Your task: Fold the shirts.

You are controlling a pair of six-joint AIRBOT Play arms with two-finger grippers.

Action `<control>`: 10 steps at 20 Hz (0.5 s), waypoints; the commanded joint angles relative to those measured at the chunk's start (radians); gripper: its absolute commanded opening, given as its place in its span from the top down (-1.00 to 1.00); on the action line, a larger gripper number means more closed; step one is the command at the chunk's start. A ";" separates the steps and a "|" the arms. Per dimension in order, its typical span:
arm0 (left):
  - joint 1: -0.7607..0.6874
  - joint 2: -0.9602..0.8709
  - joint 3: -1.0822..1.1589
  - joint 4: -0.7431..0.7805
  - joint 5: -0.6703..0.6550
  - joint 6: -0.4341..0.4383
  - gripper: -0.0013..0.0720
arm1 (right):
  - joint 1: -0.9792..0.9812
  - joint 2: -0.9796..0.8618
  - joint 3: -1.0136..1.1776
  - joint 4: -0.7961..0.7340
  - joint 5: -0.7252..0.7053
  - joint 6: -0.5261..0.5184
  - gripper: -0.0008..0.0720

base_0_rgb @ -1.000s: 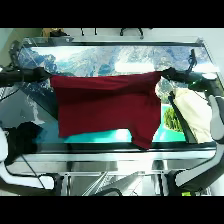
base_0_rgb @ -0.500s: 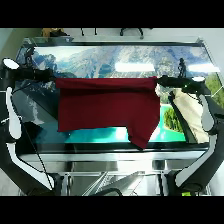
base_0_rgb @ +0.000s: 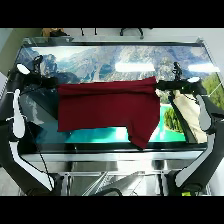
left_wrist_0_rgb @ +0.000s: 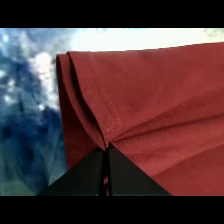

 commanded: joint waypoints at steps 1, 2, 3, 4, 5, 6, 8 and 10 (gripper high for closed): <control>-0.006 0.000 -0.044 0.011 0.033 0.013 0.94 | 0.014 -0.014 0.001 -0.008 -0.018 -0.010 0.92; -0.006 0.000 -0.062 0.011 0.037 0.013 0.93 | 0.014 -0.014 0.001 -0.008 -0.018 -0.010 0.92; -0.005 0.000 -0.079 0.011 0.045 0.013 0.94 | 0.014 -0.013 0.001 -0.008 -0.018 -0.010 0.92; -0.003 0.000 -0.089 0.011 0.050 0.013 0.93 | 0.014 -0.010 0.001 -0.008 -0.018 -0.010 0.92; -0.002 0.000 -0.089 0.009 0.049 0.011 0.93 | 0.014 -0.004 0.001 -0.008 -0.018 -0.010 0.89; -0.002 0.000 -0.071 0.010 0.029 0.008 0.92 | 0.013 0.007 0.001 -0.008 -0.018 -0.010 0.61; 0.005 0.000 0.000 0.011 -0.059 -0.018 -0.62 | 0.003 0.050 0.001 -0.009 -0.008 -0.009 0.12; 0.029 0.001 0.095 0.011 -0.196 -0.099 -0.84 | -0.023 0.124 0.001 -0.036 0.044 0.075 0.13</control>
